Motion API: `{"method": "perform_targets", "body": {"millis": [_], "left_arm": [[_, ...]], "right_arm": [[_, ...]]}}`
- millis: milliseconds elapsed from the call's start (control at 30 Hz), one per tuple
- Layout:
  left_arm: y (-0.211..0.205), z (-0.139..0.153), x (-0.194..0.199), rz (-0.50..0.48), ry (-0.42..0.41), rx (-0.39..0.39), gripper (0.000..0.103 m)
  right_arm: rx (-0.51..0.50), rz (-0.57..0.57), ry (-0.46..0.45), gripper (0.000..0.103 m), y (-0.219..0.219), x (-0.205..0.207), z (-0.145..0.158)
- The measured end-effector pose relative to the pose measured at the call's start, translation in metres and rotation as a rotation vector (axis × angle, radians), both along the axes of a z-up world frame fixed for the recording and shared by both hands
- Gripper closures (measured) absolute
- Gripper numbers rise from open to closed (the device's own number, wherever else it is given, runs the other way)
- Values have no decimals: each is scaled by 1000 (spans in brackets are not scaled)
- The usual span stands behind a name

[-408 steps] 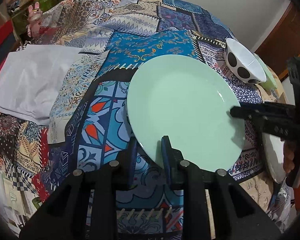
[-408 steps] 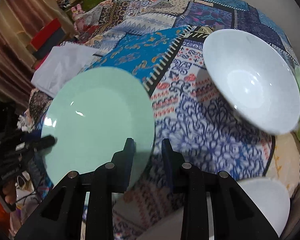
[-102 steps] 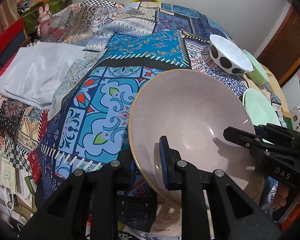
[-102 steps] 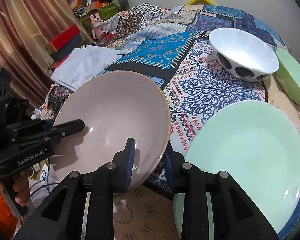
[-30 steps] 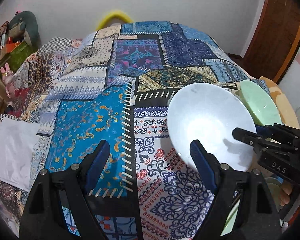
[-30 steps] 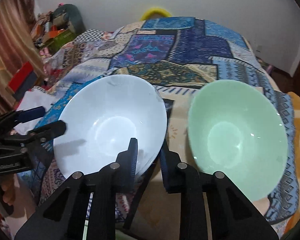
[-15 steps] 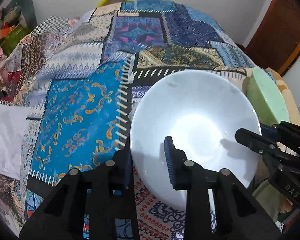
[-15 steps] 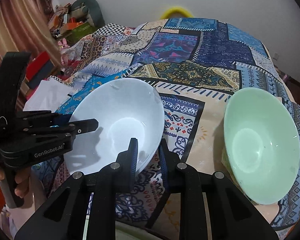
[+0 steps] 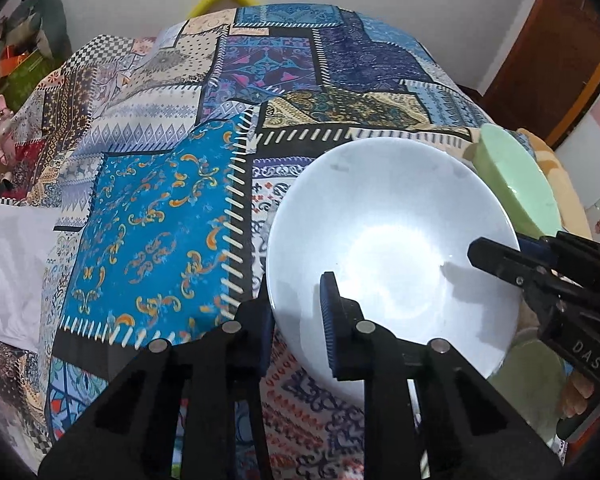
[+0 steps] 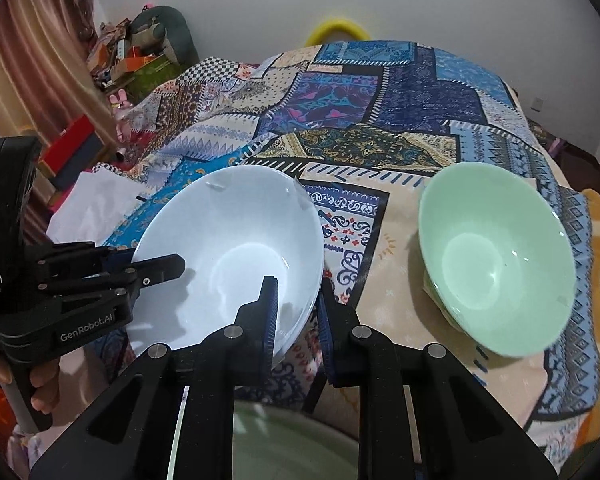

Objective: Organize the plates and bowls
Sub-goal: 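Lift the black-dotted white bowl with the left tool toward the pink bowl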

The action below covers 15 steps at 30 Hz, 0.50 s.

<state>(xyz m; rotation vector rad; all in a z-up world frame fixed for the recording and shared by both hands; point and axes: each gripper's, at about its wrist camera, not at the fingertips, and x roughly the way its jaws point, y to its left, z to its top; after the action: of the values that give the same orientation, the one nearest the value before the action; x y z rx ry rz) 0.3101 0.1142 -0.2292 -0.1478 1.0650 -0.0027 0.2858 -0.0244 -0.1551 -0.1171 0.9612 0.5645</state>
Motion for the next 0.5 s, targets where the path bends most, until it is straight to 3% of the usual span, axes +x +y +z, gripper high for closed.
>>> {"method": "perform_targets", "body": {"millis": [500], "left_arm": [[-16, 47, -49, -12, -75, -29, 82]], "right_arm": [[28, -14, -88, 86, -6, -47, 42]]}}
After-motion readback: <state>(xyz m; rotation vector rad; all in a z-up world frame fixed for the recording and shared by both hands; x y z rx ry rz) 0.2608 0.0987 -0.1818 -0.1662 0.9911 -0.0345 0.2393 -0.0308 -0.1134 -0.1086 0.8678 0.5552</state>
